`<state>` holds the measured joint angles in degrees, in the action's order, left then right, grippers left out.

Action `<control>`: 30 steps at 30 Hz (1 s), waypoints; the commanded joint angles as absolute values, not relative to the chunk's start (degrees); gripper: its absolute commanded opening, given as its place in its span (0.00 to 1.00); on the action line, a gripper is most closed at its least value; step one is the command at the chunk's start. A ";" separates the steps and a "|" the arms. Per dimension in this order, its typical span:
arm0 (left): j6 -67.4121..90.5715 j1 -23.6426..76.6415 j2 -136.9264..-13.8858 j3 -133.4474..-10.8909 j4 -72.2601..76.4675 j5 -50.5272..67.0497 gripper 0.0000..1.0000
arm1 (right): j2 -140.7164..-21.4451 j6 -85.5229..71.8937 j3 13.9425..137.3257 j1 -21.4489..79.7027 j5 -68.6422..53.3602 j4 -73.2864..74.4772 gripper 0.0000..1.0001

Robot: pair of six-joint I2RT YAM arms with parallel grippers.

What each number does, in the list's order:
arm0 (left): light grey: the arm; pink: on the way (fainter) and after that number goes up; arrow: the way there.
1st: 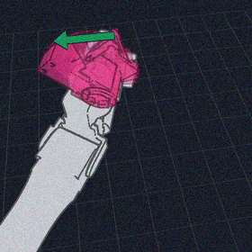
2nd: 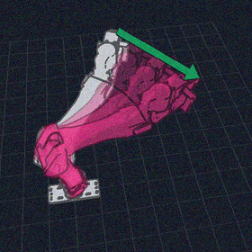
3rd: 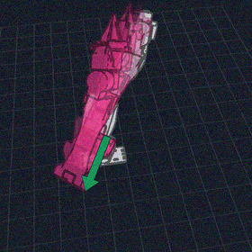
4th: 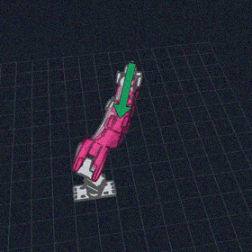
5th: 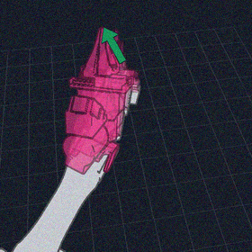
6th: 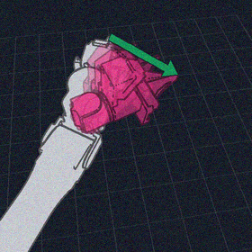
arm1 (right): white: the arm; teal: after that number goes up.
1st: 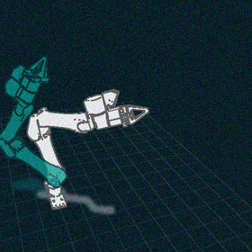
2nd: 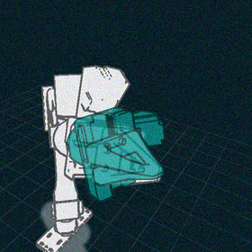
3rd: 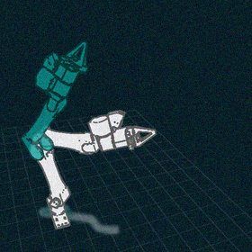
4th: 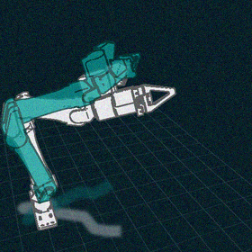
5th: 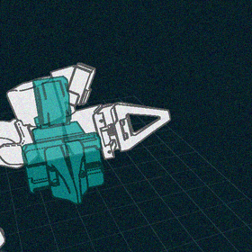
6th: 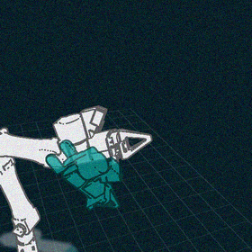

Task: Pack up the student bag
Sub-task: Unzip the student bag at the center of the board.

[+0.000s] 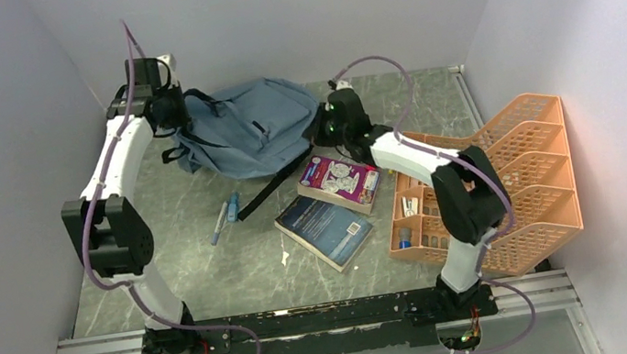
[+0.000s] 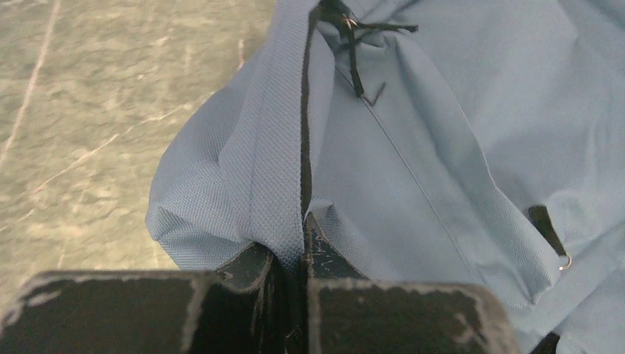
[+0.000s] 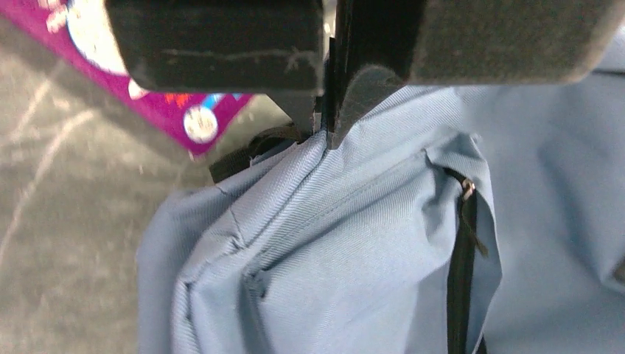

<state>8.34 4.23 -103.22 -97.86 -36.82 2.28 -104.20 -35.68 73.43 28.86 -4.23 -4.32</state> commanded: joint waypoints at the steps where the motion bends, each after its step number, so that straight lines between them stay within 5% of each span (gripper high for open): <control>1: 8.10 4.31 -105.62 -101.83 -28.63 6.87 0.05 | -97.17 -34.58 63.81 30.54 -2.67 -5.38 0.00; 8: 6.21 4.31 -101.88 -92.48 -20.67 11.46 0.05 | -89.01 -30.36 57.26 31.03 3.88 1.62 0.48; 11: 5.44 4.31 -98.59 -87.23 -16.25 14.51 0.05 | -84.90 -28.18 57.12 31.03 7.84 4.53 0.60; 20: 4.94 5.07 -87.89 -75.17 -4.31 23.10 0.05 | -81.86 -25.86 61.56 31.01 -1.51 -3.56 0.66; 30: 2.55 8.00 -83.09 -69.54 -1.02 22.62 0.05 | -103.63 -25.27 85.72 31.95 -20.53 -5.97 0.54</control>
